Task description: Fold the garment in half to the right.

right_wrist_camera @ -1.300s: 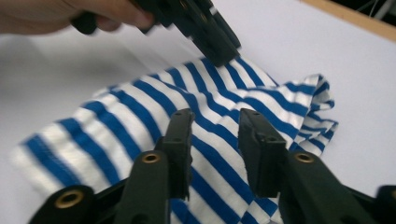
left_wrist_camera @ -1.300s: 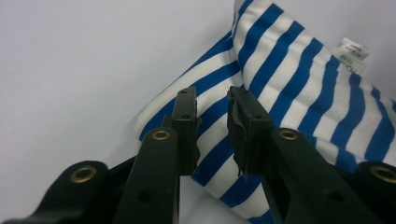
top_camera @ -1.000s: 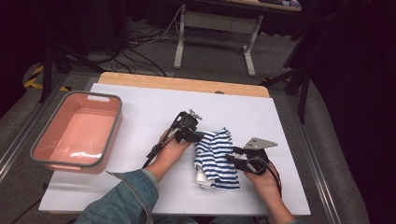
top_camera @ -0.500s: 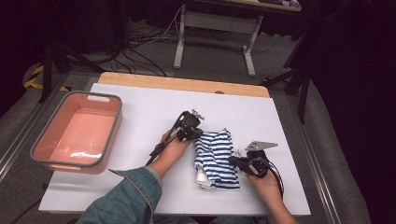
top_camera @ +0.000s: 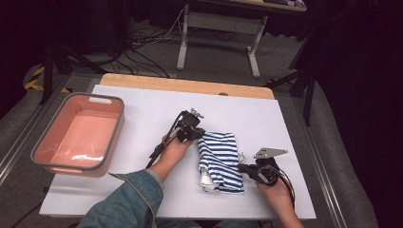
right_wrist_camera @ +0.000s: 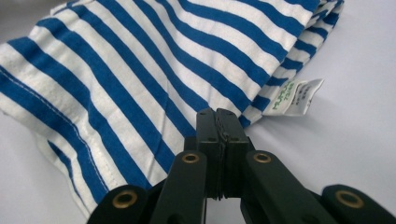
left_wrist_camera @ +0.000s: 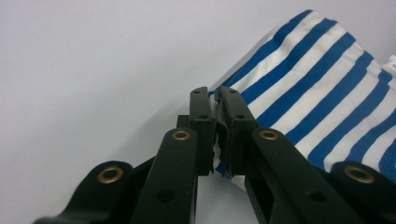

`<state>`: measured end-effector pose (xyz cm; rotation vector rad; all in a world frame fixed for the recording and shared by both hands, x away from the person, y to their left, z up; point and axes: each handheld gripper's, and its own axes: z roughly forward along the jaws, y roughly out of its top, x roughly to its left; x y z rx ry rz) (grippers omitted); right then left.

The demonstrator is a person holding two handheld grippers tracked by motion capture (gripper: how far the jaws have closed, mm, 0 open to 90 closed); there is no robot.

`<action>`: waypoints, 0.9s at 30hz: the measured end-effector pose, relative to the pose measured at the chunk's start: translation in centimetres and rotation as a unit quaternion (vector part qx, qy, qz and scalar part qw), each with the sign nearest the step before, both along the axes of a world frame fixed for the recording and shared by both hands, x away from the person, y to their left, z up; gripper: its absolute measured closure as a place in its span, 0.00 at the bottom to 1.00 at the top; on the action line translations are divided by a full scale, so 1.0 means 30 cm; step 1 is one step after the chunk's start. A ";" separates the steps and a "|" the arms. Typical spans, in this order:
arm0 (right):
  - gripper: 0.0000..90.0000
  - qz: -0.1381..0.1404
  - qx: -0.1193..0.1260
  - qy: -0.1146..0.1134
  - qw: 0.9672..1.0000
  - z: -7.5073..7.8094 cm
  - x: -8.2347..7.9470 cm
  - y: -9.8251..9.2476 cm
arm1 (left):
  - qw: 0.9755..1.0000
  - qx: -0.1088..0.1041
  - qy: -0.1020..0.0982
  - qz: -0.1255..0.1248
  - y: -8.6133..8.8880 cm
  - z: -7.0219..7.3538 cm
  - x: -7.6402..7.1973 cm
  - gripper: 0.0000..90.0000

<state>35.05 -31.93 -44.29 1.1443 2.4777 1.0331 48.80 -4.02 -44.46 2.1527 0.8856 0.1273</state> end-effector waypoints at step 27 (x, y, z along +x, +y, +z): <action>0.89 -0.006 -0.024 -0.071 0.997 -0.012 0.241 0.148 | 0.997 -0.059 -0.034 -0.029 0.116 0.057 -0.076 0.49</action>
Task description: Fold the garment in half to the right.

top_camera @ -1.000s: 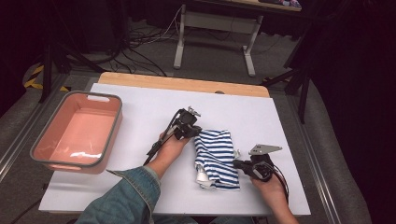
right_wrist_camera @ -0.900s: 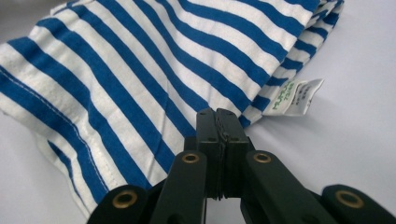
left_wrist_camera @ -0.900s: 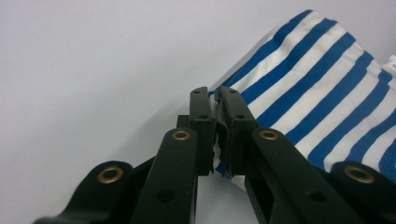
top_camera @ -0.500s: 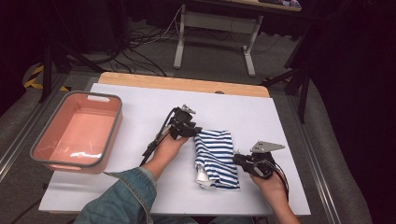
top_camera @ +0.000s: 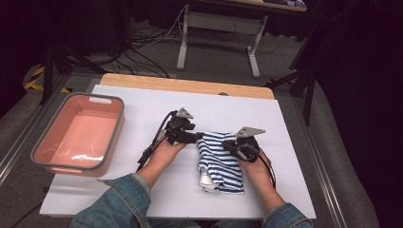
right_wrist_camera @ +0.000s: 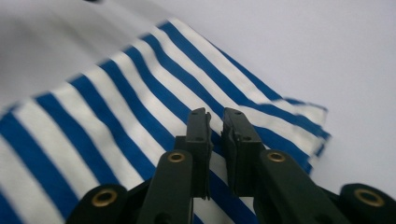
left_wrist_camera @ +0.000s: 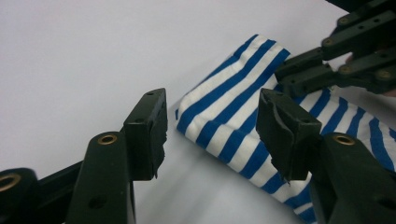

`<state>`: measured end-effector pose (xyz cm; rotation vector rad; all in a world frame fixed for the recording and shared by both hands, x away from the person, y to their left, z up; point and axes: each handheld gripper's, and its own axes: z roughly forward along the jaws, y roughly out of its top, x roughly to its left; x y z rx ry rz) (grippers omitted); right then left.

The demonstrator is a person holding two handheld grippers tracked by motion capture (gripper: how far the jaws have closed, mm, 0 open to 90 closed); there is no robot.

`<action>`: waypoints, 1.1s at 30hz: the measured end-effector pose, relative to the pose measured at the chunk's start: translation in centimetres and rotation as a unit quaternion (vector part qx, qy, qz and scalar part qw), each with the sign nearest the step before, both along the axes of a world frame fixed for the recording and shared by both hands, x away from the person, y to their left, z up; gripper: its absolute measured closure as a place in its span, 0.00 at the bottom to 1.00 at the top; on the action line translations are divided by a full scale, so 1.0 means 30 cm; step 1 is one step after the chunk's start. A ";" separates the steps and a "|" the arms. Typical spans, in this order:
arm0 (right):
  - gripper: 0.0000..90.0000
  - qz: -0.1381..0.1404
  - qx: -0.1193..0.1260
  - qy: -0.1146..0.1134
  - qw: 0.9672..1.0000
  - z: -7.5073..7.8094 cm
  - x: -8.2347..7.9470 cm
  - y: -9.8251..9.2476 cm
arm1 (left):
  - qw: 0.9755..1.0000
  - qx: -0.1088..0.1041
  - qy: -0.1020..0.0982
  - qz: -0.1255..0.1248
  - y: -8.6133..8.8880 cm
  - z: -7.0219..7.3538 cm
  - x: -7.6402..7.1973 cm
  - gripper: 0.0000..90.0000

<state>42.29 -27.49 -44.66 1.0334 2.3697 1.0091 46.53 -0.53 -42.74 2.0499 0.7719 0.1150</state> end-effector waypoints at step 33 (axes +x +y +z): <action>0.06 -0.037 0.078 -0.046 0.995 0.066 -0.093 -0.251 | 0.997 0.017 0.070 0.009 -0.112 -0.026 -0.047 0.04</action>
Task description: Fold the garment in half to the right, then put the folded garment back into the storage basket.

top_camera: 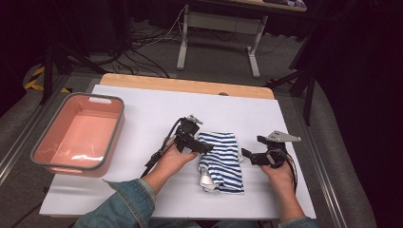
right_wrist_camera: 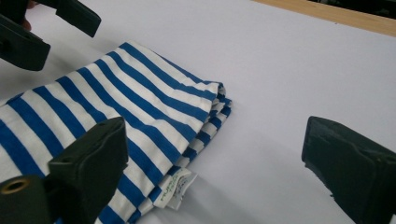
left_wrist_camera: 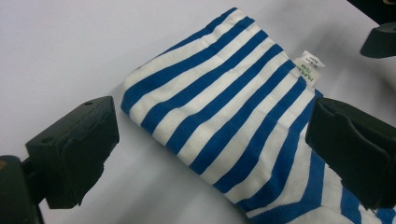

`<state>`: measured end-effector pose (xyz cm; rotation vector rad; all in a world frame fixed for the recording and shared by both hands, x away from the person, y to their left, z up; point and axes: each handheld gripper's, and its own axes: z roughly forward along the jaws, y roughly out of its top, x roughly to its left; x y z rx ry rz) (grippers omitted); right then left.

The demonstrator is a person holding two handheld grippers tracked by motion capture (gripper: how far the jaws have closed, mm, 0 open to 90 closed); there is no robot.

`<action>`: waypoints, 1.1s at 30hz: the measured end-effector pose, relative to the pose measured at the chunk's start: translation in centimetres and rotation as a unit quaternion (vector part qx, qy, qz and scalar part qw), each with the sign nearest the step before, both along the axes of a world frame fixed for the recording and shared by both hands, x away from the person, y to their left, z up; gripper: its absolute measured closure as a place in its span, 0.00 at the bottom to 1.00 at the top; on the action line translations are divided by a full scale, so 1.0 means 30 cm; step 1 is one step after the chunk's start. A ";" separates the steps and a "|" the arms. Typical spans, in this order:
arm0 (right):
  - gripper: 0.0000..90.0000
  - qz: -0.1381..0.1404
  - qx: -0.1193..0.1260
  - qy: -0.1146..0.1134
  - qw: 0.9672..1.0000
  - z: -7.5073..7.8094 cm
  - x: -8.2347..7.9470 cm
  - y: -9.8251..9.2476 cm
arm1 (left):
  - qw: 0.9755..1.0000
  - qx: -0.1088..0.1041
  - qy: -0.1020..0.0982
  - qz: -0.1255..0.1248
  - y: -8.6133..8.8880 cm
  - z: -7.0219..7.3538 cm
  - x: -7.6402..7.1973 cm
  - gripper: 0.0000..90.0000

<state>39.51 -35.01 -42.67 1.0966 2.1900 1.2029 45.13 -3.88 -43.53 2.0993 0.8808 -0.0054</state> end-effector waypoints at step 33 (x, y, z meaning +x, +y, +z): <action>0.02 0.003 0.030 -0.013 0.999 -0.013 -0.014 -0.046 | 0.989 0.142 -0.039 0.014 -0.151 -0.085 -0.037 0.07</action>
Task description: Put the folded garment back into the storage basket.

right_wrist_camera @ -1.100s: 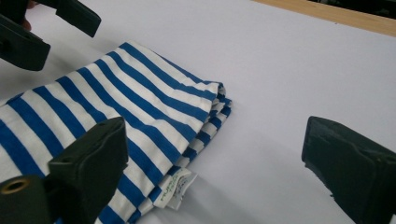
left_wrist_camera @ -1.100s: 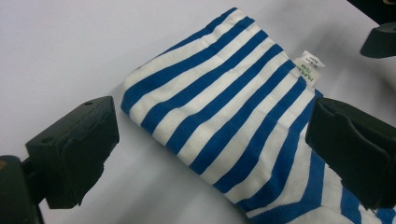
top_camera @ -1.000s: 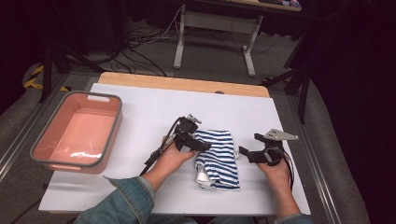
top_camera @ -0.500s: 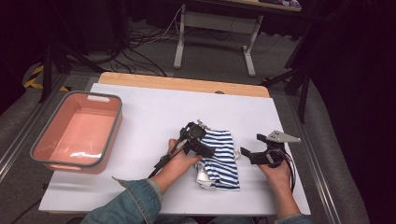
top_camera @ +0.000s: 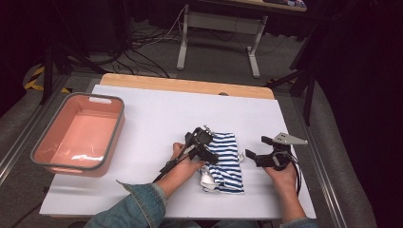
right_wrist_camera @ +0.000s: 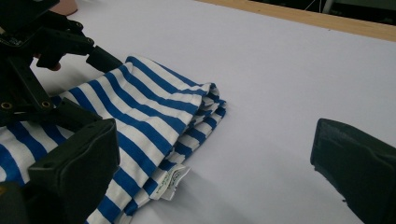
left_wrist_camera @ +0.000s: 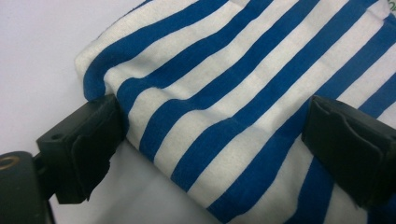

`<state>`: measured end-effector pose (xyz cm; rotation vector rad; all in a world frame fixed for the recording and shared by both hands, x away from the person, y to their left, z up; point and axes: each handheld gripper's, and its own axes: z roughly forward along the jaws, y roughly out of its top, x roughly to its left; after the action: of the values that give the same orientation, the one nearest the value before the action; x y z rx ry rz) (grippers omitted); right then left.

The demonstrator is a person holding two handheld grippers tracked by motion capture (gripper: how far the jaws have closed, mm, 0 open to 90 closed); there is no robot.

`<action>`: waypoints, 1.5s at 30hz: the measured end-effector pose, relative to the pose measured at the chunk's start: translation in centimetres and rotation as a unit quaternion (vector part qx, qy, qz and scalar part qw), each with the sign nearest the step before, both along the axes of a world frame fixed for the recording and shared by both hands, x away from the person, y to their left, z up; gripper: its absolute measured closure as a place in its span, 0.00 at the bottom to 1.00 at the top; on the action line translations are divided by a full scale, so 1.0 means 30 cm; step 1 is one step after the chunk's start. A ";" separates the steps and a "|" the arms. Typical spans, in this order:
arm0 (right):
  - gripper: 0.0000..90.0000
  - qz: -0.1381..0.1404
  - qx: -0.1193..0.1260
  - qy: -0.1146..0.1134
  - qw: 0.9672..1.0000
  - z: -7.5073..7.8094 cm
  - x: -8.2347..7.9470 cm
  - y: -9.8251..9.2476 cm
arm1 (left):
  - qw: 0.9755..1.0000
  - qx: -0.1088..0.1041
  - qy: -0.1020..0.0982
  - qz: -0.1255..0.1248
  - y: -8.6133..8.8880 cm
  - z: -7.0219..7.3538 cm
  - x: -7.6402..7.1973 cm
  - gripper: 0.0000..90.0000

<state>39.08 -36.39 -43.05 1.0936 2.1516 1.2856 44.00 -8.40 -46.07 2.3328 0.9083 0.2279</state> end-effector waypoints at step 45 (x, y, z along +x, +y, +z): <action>0.01 0.028 0.027 -0.039 0.998 -0.015 -0.017 -0.014 | 0.986 -0.130 0.006 -0.105 0.063 0.119 -0.014 0.86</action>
<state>38.57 -36.82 -43.51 0.9922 2.1148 1.3967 43.57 -6.51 -42.49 2.1673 0.6476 0.0062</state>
